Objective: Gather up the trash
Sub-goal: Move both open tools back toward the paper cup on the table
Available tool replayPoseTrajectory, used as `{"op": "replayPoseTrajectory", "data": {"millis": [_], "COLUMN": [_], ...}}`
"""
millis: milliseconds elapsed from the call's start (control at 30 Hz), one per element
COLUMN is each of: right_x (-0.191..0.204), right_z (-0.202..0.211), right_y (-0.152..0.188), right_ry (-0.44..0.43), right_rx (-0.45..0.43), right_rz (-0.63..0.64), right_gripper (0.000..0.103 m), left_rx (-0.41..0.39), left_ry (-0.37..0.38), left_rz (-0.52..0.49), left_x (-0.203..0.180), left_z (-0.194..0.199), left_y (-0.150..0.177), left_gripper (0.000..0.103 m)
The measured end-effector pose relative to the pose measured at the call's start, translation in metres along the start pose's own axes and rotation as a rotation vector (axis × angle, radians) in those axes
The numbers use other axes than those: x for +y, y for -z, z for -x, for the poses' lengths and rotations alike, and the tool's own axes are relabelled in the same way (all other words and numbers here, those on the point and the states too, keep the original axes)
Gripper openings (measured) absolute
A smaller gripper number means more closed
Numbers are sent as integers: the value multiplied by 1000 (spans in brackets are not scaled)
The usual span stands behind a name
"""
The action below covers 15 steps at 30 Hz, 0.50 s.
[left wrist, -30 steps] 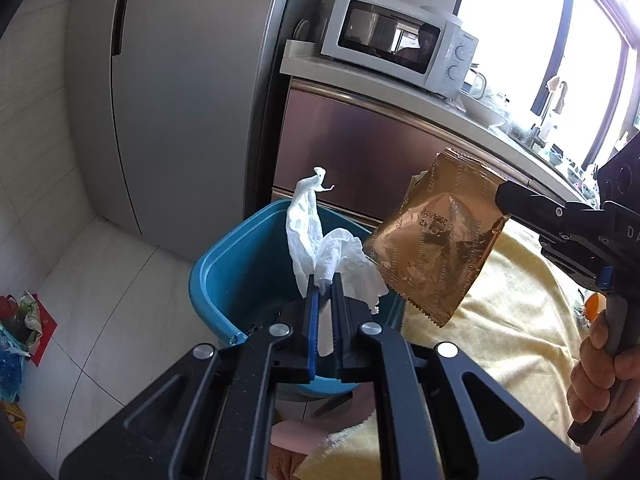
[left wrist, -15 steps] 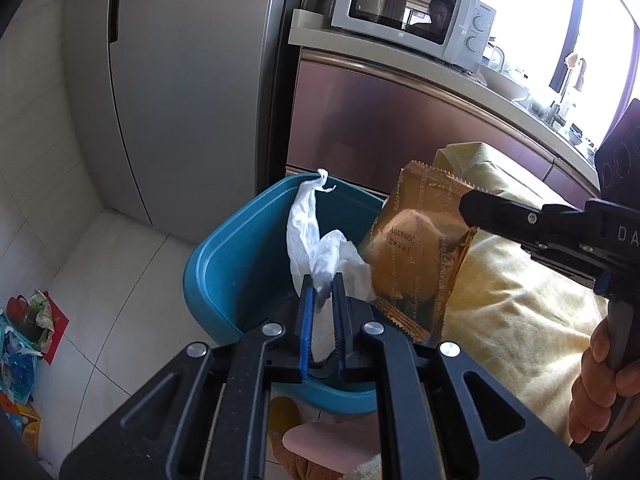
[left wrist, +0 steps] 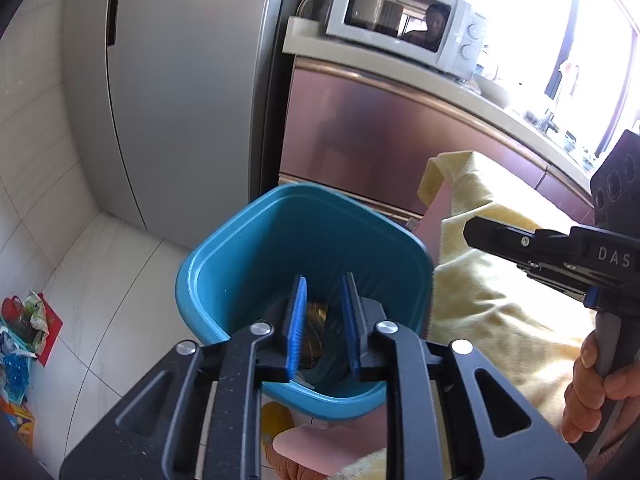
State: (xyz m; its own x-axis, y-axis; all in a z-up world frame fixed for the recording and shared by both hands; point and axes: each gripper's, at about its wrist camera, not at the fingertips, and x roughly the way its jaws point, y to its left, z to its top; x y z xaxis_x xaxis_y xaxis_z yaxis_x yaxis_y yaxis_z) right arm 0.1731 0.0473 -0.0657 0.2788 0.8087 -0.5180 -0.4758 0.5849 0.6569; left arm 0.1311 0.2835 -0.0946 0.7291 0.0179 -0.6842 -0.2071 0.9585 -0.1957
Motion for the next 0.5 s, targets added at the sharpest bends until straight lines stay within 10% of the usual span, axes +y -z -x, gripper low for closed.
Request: {"op": "replayPoseTrajectory", "data": {"millis": [167, 500], "right_x": [4, 2], "right_z": [32, 142], "right_y": [6, 42], "right_ry": [33, 176], "right_rx": [-38, -201], "right_rz": [70, 207], "right_gripper": [33, 40], "left_rx": [-57, -115], "left_ry": [37, 205], "left_rz": [-32, -170], "left_x": [-17, -92], "left_z": [25, 61], "left_y": [-2, 7], "left_gripper": [34, 41]}}
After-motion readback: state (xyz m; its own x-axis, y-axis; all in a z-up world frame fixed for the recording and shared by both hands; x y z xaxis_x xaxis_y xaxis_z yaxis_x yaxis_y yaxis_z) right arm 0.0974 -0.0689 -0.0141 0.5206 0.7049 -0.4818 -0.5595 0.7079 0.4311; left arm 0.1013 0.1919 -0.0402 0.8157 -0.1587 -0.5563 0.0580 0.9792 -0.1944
